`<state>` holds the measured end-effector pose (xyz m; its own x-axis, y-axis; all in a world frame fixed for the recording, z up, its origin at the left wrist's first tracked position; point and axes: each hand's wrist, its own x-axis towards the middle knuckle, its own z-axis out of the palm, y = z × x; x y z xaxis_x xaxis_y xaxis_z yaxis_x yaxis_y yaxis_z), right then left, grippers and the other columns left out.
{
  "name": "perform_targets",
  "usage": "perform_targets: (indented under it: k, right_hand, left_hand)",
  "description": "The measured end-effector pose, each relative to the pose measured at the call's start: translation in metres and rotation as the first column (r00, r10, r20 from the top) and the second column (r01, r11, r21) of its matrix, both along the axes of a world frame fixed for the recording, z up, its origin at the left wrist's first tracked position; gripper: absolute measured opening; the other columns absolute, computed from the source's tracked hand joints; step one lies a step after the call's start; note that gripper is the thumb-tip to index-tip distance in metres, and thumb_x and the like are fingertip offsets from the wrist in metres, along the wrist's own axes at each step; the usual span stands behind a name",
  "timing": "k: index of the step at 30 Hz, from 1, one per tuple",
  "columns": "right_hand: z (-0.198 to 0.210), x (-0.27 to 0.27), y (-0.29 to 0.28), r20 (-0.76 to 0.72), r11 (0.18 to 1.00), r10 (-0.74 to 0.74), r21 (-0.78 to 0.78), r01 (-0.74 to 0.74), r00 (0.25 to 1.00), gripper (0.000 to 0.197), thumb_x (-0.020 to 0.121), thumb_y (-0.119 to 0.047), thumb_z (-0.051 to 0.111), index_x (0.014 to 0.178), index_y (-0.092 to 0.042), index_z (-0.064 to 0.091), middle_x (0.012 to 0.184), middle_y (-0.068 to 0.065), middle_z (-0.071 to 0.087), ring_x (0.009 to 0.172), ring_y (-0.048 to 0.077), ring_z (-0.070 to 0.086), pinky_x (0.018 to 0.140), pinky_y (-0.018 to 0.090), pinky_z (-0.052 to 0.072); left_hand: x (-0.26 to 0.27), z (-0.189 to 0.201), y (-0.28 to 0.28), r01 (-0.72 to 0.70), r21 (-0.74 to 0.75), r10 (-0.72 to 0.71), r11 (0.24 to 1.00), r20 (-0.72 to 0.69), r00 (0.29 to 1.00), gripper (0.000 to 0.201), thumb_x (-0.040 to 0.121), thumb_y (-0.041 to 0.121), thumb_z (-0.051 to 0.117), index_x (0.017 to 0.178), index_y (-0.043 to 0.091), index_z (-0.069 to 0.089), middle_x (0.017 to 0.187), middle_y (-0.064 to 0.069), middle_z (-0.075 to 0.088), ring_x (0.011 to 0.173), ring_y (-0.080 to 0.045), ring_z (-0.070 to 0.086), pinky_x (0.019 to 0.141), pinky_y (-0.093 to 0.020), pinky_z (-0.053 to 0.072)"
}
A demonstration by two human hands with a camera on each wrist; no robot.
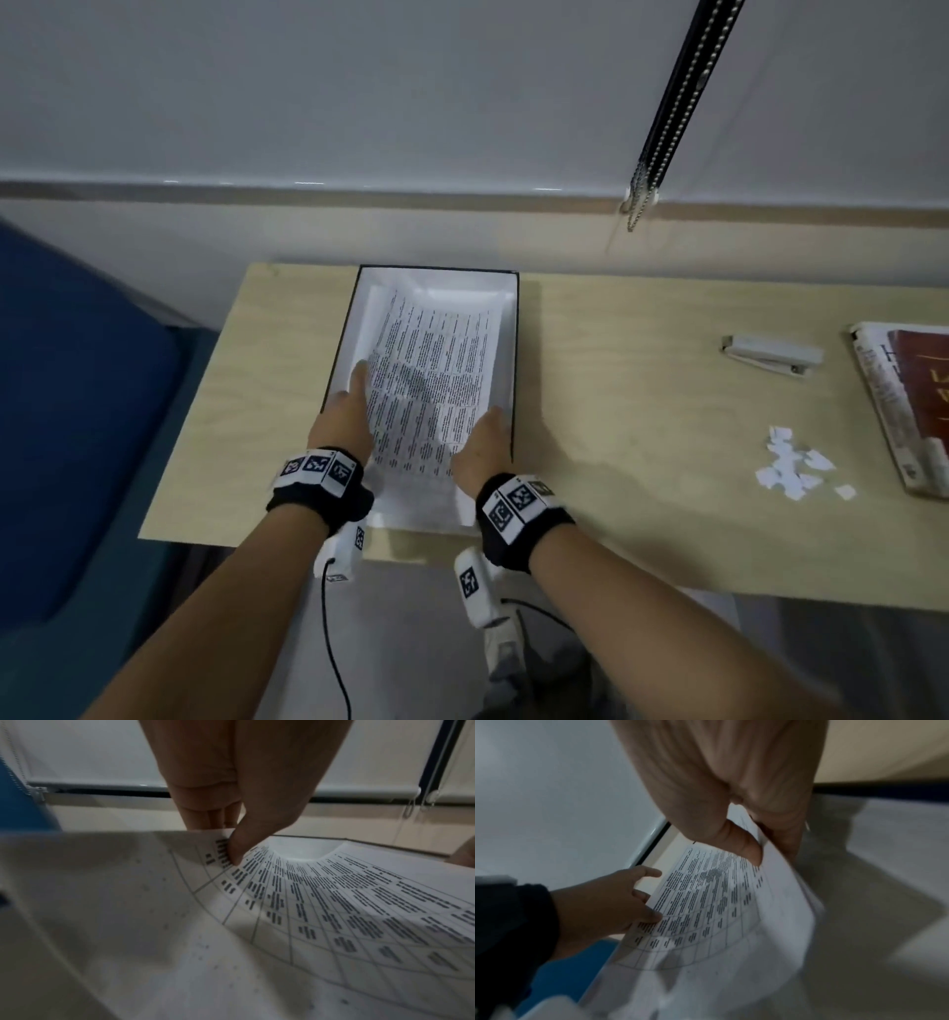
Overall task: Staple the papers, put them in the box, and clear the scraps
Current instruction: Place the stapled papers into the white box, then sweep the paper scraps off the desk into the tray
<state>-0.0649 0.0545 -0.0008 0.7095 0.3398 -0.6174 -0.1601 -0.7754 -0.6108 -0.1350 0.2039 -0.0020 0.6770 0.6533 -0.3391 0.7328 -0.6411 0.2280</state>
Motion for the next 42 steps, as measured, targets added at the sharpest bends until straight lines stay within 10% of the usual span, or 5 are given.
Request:
perform_targets:
  k: [12,20,26,36,42]
  right_hand:
    - [0.005,0.007,-0.022,0.012,0.98,0.2,0.002,-0.2,0.98,0.057,0.094,-0.002,0.054,0.145,0.0,0.029,0.154,0.025,0.023,0.134,0.034,0.042,0.102,0.03,0.041]
    - [0.007,0.015,-0.13,0.065,0.913,-0.016,0.408,-0.013,0.998,0.015,0.093,-0.009,0.056,0.086,-0.022,0.061,0.082,-0.004,0.062,0.076,0.011,0.06,0.073,0.022,0.047]
    - [-0.018,0.017,-0.27,-0.07,0.854,-0.306,0.421,0.306,0.949,0.022,0.089,0.006,0.057,0.069,0.0,0.06,0.065,0.013,0.064,0.058,0.022,0.06,0.057,0.026,0.049]
    - [-0.187,0.009,-0.427,-0.31,0.836,-0.512,0.034,0.548,0.801,0.008,0.089,-0.009,0.063,0.09,-0.005,0.07,0.085,0.016,0.071,0.075,0.025,0.065,0.066,0.029,0.055]
    - [-0.302,0.014,-0.467,-0.342,0.7,-0.701,-0.159,0.696,0.626,0.044,0.086,-0.026,0.068,0.125,-0.011,0.053,0.115,0.019,0.066,0.094,0.037,0.068,0.076,0.04,0.057]
  left_hand:
    - [0.019,0.0,-0.002,0.034,0.138,-0.029,0.99,-0.037,0.999,0.049,0.08,-0.01,0.051,0.125,0.007,0.046,0.131,-0.025,0.04,0.112,-0.043,0.046,0.086,-0.054,0.051]
    - [0.1,0.065,-0.098,0.316,0.062,-0.305,0.947,0.488,0.818,0.028,0.089,0.006,0.056,0.118,0.009,0.059,0.118,-0.018,0.057,0.097,-0.033,0.062,0.088,-0.04,0.05]
    - [0.151,0.042,-0.223,0.598,-0.103,-0.478,0.795,0.5,0.722,0.03,0.09,0.015,0.059,0.119,0.011,0.057,0.116,-0.015,0.057,0.1,-0.027,0.06,0.086,-0.033,0.047]
    - [0.212,-0.051,-0.364,0.745,-0.142,-0.713,0.651,0.223,0.665,0.072,0.087,0.033,0.064,0.145,0.006,0.03,0.148,-0.02,0.031,0.136,-0.036,0.033,0.111,-0.044,0.032]
    - [0.244,-0.077,-0.394,0.785,-0.083,-0.765,0.614,0.184,0.617,0.111,0.073,0.063,0.067,0.152,0.012,0.007,0.162,-0.007,0.006,0.149,-0.022,0.002,0.119,-0.035,0.012]
